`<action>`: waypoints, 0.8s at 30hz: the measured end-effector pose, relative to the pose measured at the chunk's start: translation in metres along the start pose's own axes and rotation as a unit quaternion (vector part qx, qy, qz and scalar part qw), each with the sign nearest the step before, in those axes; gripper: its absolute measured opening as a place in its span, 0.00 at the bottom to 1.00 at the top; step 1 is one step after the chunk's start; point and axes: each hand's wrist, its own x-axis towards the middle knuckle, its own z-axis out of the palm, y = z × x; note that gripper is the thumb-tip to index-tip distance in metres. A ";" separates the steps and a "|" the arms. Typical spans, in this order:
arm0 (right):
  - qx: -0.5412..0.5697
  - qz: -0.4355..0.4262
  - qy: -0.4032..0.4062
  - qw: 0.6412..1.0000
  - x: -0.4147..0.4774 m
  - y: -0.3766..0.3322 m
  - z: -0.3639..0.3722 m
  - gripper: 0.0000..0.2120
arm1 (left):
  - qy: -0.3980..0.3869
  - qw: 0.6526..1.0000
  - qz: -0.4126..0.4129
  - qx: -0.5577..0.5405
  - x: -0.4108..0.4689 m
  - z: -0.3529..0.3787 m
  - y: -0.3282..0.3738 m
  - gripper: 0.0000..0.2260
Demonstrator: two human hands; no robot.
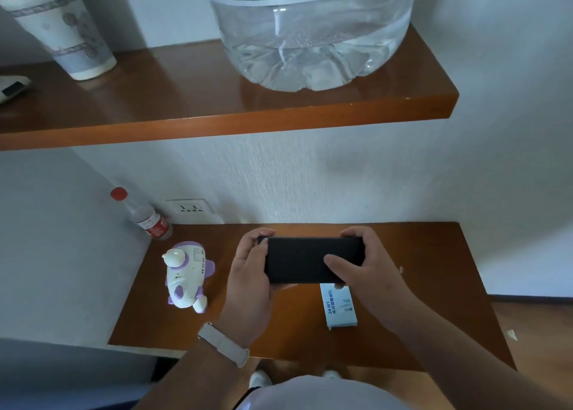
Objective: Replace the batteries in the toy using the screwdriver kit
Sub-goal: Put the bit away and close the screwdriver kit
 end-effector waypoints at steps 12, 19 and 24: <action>-0.055 0.008 -0.019 0.998 0.004 -0.007 -0.027 0.12 | 0.001 0.999 0.032 0.022 0.005 -0.004 0.005 0.11; 0.054 0.040 -0.059 0.996 0.007 -0.005 -0.039 0.03 | 0.035 0.998 0.044 0.019 0.007 -0.013 0.009 0.08; 0.106 0.038 -0.041 0.993 0.012 -0.008 -0.055 0.07 | 0.051 0.997 0.047 -0.013 0.009 -0.026 0.020 0.06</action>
